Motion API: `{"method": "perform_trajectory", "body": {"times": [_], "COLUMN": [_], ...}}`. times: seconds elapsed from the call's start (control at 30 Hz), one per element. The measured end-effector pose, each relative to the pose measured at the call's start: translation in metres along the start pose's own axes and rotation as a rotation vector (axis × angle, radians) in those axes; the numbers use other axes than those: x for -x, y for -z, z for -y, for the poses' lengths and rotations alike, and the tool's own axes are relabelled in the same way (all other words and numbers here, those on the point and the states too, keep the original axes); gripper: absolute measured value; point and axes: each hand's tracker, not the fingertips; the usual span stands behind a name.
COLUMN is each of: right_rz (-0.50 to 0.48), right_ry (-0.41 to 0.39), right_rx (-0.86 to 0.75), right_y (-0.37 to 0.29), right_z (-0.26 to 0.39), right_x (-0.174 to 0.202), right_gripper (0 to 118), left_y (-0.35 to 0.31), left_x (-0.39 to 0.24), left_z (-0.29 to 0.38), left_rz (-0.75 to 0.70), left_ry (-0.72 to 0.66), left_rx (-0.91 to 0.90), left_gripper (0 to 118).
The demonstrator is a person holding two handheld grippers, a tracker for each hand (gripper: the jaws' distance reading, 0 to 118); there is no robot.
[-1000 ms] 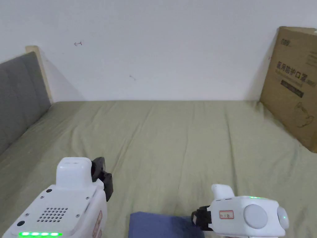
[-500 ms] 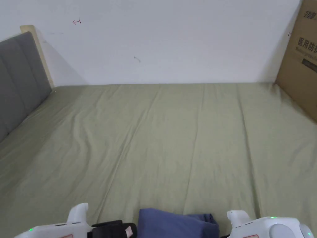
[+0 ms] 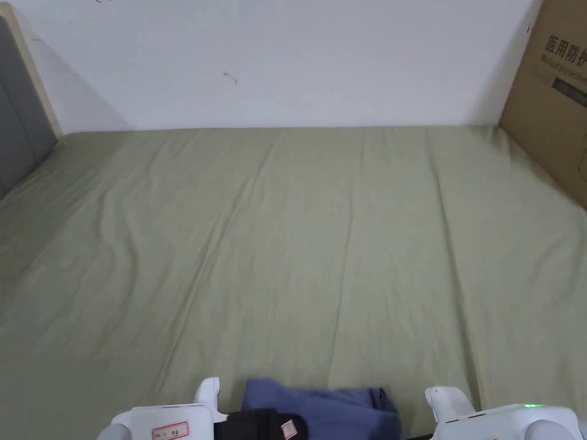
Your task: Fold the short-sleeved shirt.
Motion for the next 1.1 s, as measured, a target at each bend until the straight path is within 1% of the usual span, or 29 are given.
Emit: {"method": "perform_trajectory", "body": {"times": [0.03,0.07,0.13,0.23,0.27,0.33,0.37,0.43,0.5,0.57,0.67,0.7,0.73,0.77,0.83,0.87,0.9,0.93,0.97,1.0,1.03,1.07,1.1], "right_rz": [-0.035,-0.02,-0.011,0.049,0.066,0.065,0.063,0.066,0.07,0.074,0.091,0.095,0.097,0.097,0.108,0.123,0.134,0.135,0.134,0.132,0.132,0.137,0.145], "right_ry": [0.014,0.017,0.007,-0.072,-0.097,-0.133,-0.142,-0.139,-0.132,-0.14,-0.144,-0.142,-0.138,-0.134,-0.125,-0.118,-0.113,-0.111,-0.11,-0.109,-0.109,-0.111,-0.114], "right_rx": [-0.015,-0.014,-0.025,-0.08,-0.096,-0.132,-0.154,-0.216,-0.258,-0.296,-0.317,-0.322,-0.326,-0.328,-0.33,-0.331,-0.333,-0.331,-0.329,-0.328,-0.327,-0.327,-0.327], "right_y": [0.0,0.0,-0.003,-0.022,-0.031,-0.05,-0.06,-0.077,-0.09,-0.099,-0.105,-0.106,-0.106,-0.106,-0.106,-0.105,-0.105,-0.106,-0.107,-0.108,-0.108,-0.109,-0.11], "right_z": [0.001,0.001,0.003,0.007,0.008,0.01,0.012,0.014,0.017,0.019,0.024,0.025,0.026,0.027,0.028,0.028,0.029,0.029,0.03,0.031,0.032,0.031,0.031], "right_x": [-0.001,-0.001,0.003,0.02,0.026,0.038,0.044,0.054,0.064,0.072,0.083,0.085,0.086,0.086,0.086,0.086,0.087,0.088,0.088,0.088,0.089,0.088,0.089], "right_gripper": [0,0,0,0,0,0,0,0,0,0,0,0,0,0,0,0,0,0,0,0,0,0,0], "left_y": [0.002,-0.002,-0.003,-0.021,-0.033,-0.066,-0.092,-0.137,-0.184,-0.23,-0.285,-0.296,-0.308,-0.318,-0.33,-0.336,-0.341,-0.346,-0.353,-0.359,-0.365,-0.373,-0.373], "left_x": [0.006,0.002,-0.013,-0.035,-0.044,-0.063,-0.071,-0.083,-0.086,-0.088,-0.079,-0.076,-0.072,-0.067,-0.064,-0.062,-0.061,-0.059,-0.06,-0.061,-0.061,-0.067,-0.069], "left_z": [0.005,0.003,0.005,0.007,0.006,0.001,-0.006,-0.019,-0.035,-0.046,-0.058,-0.06,-0.062,-0.066,-0.068,-0.07,-0.07,-0.069,-0.068,-0.066,-0.063,-0.056,-0.055], "left_rz": [-0.036,0.095,-0.024,-0.028,-0.029,-0.058,-0.105,-0.18,-0.283,-0.436,-0.587,-0.637,-0.716,-0.811,-0.95,-1.025,-1.116,-1.199,-1.322,-1.387,-1.389,-1.427,-1.379], "left_ry": [-0.008,-0.025,0.044,0.062,0.088,0.162,0.216,0.275,0.27,0.303,0.234,0.22,0.224,0.251,0.303,0.329,0.335,0.339,0.359,0.374,0.392,0.41,0.42], "left_rx": [0.024,-0.008,0.002,-0.023,-0.033,-0.052,-0.064,-0.082,-0.083,-0.107,-0.128,-0.129,-0.132,-0.125,-0.114,-0.103,-0.112,-0.122,-0.17,-0.195,-0.218,-0.22,-0.26], "left_gripper": [21,21,21,22,22,22,22,22,21,22,22,22,22,22,23,30,40,57,92,114,118,114,115]}}
